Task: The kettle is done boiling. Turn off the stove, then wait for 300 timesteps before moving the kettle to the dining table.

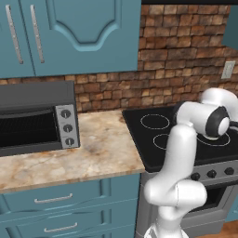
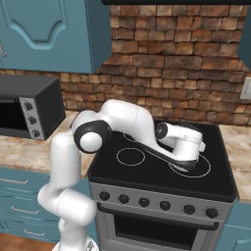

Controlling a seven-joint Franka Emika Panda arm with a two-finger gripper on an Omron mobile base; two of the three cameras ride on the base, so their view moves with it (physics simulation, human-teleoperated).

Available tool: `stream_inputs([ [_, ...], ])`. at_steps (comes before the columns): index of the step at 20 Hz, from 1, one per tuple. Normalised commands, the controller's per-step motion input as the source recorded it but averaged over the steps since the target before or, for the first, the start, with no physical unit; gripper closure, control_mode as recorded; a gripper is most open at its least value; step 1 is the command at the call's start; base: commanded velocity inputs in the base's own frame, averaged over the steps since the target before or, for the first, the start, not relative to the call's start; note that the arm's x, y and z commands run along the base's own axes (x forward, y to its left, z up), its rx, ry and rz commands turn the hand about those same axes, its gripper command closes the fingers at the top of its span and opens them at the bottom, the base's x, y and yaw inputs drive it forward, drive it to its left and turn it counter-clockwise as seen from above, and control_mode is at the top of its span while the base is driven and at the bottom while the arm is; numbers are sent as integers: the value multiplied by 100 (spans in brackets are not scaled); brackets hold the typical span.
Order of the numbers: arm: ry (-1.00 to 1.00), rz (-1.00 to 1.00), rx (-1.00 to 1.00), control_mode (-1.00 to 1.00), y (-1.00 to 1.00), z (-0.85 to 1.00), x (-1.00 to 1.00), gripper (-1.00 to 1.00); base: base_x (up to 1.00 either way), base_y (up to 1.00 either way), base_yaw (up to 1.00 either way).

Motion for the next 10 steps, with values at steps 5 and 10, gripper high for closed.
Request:
stream_inputs([
  [5, -6, -4, 0, -100, -9, 29, -25, 100, 0, 0, 0],
  [10, -2, -5, 0, -100, -3, 39, -28, 100, 0, 0, 0],
])
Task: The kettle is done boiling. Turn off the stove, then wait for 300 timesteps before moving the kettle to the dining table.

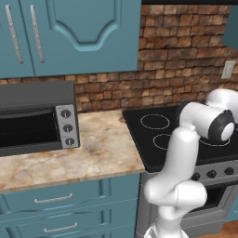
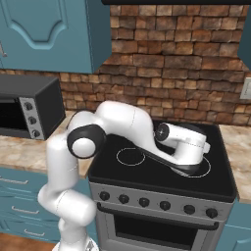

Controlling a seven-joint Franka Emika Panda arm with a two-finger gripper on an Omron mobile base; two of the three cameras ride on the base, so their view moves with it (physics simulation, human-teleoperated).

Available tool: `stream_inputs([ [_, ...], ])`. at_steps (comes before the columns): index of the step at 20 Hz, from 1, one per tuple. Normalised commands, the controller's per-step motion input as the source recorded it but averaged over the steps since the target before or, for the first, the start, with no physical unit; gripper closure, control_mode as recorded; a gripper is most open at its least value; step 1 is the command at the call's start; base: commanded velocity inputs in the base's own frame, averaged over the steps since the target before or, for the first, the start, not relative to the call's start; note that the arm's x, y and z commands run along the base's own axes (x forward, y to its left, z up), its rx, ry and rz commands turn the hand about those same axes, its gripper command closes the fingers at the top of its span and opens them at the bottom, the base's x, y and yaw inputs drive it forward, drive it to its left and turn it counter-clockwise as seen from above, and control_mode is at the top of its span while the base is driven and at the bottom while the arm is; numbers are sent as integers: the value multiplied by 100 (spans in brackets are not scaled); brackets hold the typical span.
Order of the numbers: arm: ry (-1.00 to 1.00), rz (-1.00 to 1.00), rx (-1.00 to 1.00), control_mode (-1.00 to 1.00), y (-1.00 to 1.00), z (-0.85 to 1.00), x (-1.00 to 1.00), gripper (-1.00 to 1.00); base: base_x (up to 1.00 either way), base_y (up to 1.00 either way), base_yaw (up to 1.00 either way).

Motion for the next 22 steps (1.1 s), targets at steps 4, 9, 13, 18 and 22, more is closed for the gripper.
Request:
stream_inputs([
  [4, -1, -6, -3, -100, 0, 46, -29, 100, 0, 0, 0],
  [9, 0, -4, -6, -100, 4, 47, -26, 100, 0, 0, 0],
  [13, 0, -3, -6, -100, 4, 54, -28, 100, 0, 0, 0],
  [18, 0, -5, -6, -100, 9, 50, -30, 100, 0, 0, 0],
  [22, 1, -1, -3, -100, 7, 5, -1, 100, 0, 0, 0],
])
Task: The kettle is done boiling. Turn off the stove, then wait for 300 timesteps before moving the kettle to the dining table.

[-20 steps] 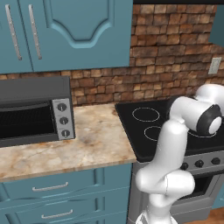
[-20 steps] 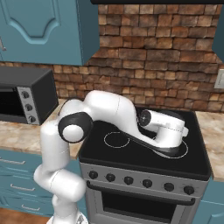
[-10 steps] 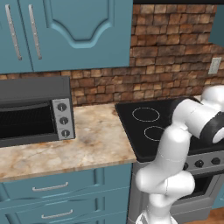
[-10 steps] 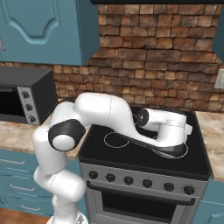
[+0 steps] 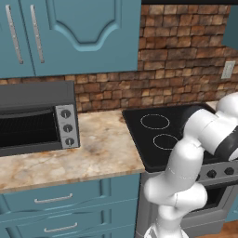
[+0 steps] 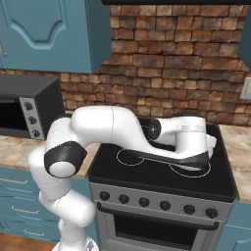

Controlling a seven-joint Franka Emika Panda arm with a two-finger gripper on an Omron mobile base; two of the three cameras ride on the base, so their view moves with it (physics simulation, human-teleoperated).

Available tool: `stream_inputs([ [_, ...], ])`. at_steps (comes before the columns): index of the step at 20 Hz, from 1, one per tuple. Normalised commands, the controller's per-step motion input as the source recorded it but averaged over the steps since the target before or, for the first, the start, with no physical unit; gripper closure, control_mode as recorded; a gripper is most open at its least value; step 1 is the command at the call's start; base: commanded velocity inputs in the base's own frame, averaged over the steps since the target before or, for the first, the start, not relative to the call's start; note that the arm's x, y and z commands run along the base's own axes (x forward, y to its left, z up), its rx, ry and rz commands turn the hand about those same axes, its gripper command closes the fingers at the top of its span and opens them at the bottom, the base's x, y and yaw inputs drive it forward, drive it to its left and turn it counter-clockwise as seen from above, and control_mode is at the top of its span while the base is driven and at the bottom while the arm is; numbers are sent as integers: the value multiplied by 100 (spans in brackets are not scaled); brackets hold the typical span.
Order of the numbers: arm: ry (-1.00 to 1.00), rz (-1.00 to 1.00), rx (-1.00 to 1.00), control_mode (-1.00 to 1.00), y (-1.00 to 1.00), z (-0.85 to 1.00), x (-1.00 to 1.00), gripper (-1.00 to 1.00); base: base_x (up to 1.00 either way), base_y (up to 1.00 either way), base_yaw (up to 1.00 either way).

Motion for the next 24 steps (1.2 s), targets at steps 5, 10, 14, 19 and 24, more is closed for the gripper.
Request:
stream_inputs([
  [5, 0, 0, 0, -100, 0, 0, 0, 100, 0, 0, 0],
  [10, 0, 0, 0, 100, 0, 0, 0, 100, -2, -2, -4],
  [14, 0, 0, 0, 100, 0, 0, 0, 100, -29, -6, -11],
  [19, 0, 0, 0, 100, 0, 0, 0, 100, -45, -2, -17],
  [24, 0, 0, 0, 100, 0, 0, 0, 100, -53, -8, -19],
])
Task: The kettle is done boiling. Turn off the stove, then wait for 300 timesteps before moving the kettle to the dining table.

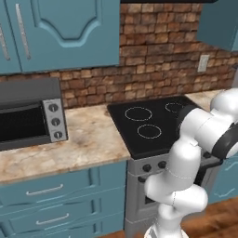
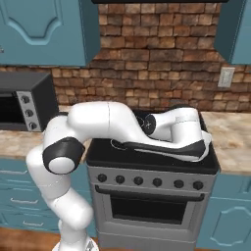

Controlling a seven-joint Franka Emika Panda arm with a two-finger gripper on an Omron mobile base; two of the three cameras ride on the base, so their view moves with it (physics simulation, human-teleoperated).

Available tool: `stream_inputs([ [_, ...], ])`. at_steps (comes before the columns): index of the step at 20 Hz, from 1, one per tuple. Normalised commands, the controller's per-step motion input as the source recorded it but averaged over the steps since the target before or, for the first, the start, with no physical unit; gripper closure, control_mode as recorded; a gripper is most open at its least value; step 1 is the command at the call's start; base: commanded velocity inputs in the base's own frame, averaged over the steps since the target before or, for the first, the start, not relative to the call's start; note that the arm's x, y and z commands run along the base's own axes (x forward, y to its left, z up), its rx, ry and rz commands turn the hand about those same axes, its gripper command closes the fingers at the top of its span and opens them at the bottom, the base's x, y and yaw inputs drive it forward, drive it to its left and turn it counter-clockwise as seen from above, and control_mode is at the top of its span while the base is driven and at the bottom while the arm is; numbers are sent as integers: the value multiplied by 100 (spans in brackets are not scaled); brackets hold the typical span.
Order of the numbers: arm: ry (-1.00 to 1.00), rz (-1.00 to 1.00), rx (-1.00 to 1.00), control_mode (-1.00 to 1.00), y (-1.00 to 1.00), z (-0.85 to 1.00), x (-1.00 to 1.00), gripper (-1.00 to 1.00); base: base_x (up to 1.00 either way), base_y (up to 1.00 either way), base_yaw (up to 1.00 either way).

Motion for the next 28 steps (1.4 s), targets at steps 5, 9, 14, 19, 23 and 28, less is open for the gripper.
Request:
stream_inputs([
  [5, 0, 0, 0, 100, 0, 0, 0, 100, -47, -13, -21],
  [9, 0, 0, 0, 100, 0, 0, 0, 100, -41, -19, -26],
  [14, 0, 0, 0, 100, 0, 0, 0, 100, -32, -32, -31],
  [19, 0, 0, 0, 100, 0, 0, 0, 100, -26, -28, -36],
  [23, 0, 0, 0, 100, 0, 0, 0, 100, -20, -29, -35],
  [28, 0, 0, 0, 100, 0, 0, 0, 100, -16, -26, -36],
])
